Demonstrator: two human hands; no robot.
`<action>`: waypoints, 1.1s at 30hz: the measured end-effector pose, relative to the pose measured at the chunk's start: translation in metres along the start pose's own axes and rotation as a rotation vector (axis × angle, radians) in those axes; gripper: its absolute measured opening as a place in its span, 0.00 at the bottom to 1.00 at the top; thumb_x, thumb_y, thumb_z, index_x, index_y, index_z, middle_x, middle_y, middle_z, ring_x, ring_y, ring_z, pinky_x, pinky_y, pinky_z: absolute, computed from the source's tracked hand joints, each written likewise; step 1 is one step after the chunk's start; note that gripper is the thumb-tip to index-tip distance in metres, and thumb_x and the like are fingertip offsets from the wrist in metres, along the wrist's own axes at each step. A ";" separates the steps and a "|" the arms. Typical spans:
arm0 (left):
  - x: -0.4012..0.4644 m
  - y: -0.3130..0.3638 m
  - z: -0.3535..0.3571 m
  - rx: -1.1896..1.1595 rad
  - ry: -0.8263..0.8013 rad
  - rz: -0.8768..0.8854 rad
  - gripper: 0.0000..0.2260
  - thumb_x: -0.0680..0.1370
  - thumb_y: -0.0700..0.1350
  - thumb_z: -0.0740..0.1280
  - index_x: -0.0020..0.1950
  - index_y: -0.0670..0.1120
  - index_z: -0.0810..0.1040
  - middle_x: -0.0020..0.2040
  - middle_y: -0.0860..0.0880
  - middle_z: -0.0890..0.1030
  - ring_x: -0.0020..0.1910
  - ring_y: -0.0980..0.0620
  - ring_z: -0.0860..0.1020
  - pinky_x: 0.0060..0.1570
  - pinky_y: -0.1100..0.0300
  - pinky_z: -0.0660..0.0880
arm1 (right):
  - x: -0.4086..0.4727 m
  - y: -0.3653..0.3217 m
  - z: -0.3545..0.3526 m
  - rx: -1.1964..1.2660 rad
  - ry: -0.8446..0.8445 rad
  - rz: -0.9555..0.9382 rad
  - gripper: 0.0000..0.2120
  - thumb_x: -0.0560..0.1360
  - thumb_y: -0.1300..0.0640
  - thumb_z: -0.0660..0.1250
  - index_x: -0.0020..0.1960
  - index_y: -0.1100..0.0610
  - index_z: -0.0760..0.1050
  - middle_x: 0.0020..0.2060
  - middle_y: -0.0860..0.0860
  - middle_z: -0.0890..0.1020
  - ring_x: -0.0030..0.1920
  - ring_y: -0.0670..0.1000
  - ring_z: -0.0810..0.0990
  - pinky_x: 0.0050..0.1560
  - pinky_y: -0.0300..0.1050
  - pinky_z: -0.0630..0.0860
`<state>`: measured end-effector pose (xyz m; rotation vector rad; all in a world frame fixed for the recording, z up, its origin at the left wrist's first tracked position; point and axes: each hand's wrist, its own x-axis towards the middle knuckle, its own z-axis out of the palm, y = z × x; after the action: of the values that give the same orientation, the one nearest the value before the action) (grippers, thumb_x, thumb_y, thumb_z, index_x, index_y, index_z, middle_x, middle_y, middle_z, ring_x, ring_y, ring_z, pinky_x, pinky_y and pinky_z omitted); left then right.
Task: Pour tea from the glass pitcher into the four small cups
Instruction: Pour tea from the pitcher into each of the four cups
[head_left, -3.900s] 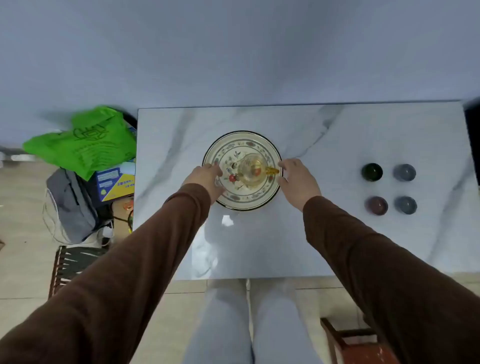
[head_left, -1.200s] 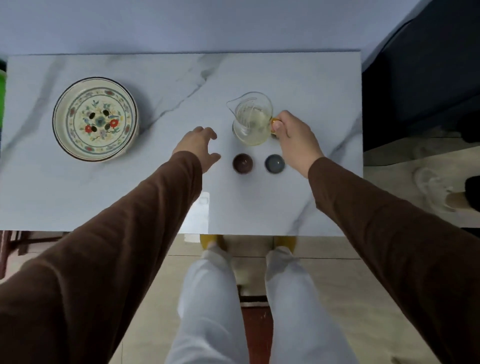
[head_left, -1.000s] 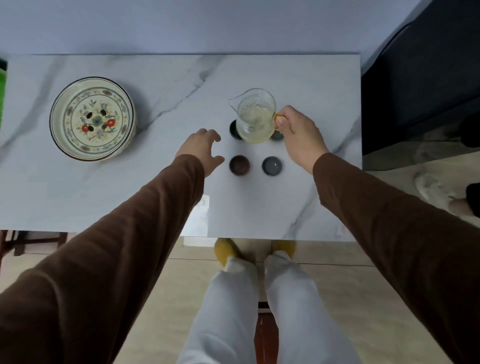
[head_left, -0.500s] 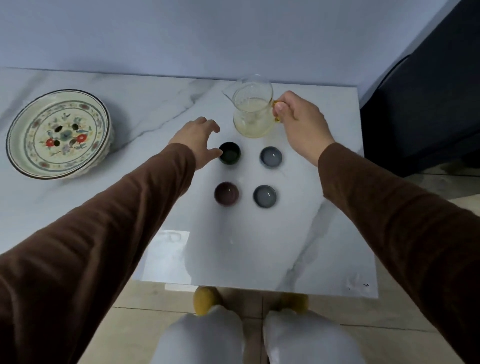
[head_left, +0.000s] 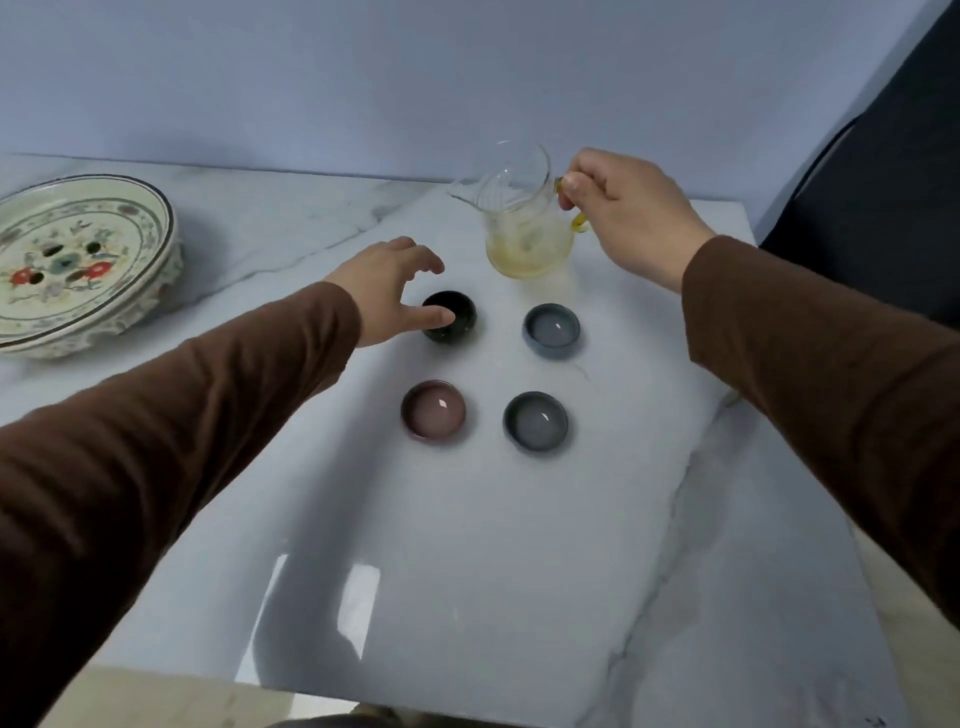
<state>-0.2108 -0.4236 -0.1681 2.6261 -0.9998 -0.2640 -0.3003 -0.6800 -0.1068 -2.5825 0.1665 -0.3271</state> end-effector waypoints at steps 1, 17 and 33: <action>0.000 -0.002 0.003 0.002 0.004 0.001 0.26 0.71 0.61 0.70 0.65 0.52 0.72 0.62 0.51 0.74 0.60 0.49 0.74 0.57 0.53 0.72 | 0.000 0.002 0.002 -0.009 0.005 -0.014 0.14 0.82 0.50 0.54 0.50 0.55 0.77 0.38 0.45 0.76 0.43 0.50 0.73 0.45 0.42 0.63; -0.021 -0.003 0.019 -0.123 0.080 -0.124 0.31 0.66 0.59 0.76 0.66 0.51 0.73 0.62 0.51 0.74 0.55 0.53 0.74 0.56 0.57 0.71 | -0.026 -0.026 0.002 -0.170 0.047 -0.100 0.13 0.82 0.50 0.55 0.52 0.54 0.77 0.35 0.43 0.74 0.44 0.51 0.73 0.45 0.42 0.63; -0.015 -0.008 0.032 -0.178 0.061 -0.111 0.31 0.66 0.58 0.76 0.66 0.50 0.73 0.61 0.50 0.75 0.57 0.49 0.75 0.60 0.53 0.73 | -0.005 -0.045 0.002 -0.499 -0.140 -0.224 0.10 0.81 0.49 0.57 0.47 0.50 0.74 0.39 0.48 0.77 0.42 0.54 0.75 0.42 0.45 0.67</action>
<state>-0.2259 -0.4148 -0.2002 2.5144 -0.7741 -0.2830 -0.3020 -0.6401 -0.0861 -3.1156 -0.1093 -0.2000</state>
